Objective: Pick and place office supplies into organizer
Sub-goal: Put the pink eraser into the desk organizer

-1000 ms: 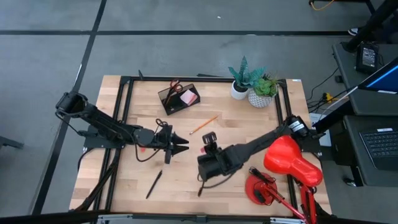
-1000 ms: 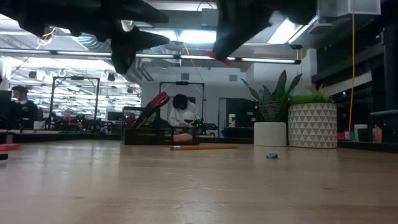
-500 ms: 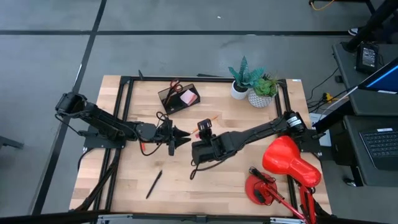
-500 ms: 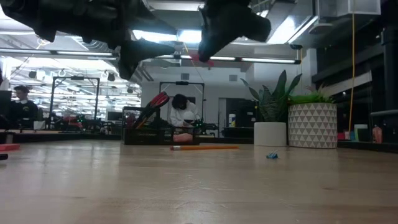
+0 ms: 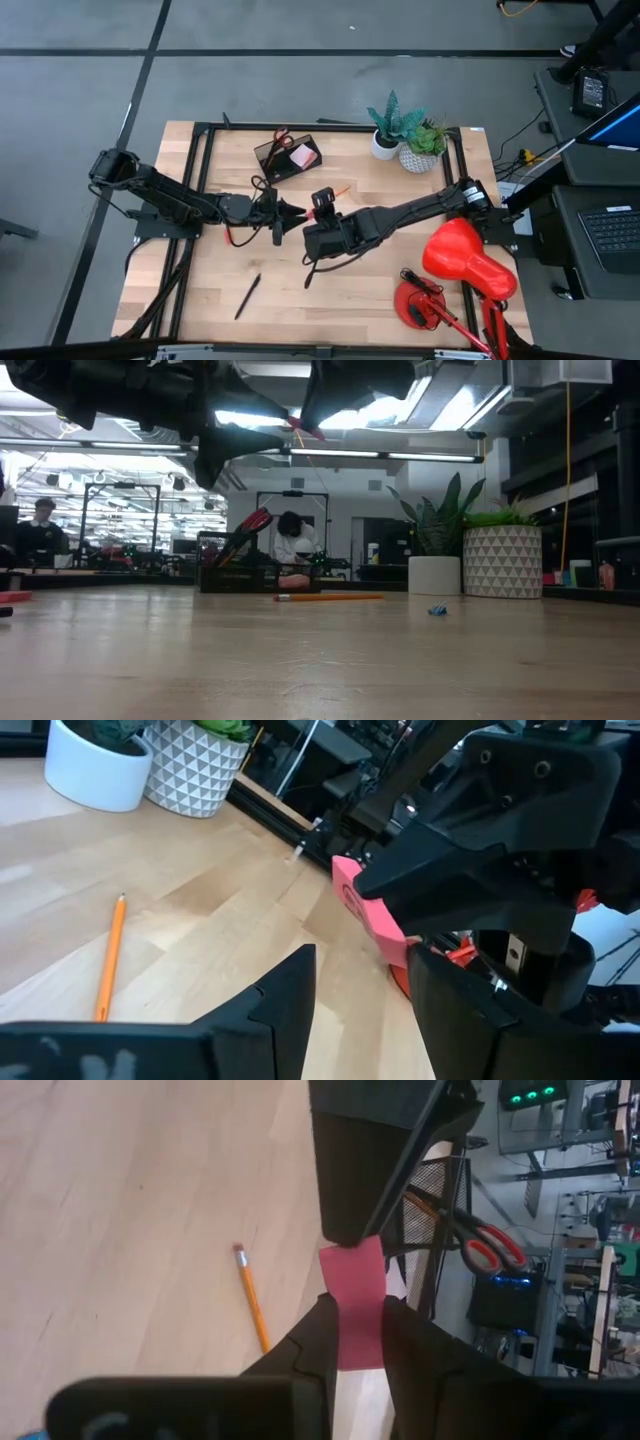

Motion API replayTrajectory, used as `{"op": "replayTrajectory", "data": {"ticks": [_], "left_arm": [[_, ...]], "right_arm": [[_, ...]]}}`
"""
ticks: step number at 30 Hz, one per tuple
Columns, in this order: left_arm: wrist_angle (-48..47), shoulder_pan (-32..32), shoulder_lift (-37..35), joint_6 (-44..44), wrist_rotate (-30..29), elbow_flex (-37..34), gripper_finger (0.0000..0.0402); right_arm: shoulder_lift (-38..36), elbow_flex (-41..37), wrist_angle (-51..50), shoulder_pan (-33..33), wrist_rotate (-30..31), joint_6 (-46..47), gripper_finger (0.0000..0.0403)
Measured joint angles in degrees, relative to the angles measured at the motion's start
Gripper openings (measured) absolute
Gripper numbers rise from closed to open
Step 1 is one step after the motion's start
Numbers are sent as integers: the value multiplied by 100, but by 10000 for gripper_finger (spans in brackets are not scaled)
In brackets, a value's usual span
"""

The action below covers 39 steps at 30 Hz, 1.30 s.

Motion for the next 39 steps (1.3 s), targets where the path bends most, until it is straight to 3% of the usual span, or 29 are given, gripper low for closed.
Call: {"op": "replayTrajectory", "data": {"ticks": [20,34,39], "left_arm": [[269,231,2,165,185,0,135],[269,292,2,788,233,0,44],[410,214,3,1370,272,-19,12]], "right_arm": [[0,4,294,-155,-2,-137,67],[0,4,294,-163,5,-139,67],[-2,4,307,-157,26,-134,67]]}}
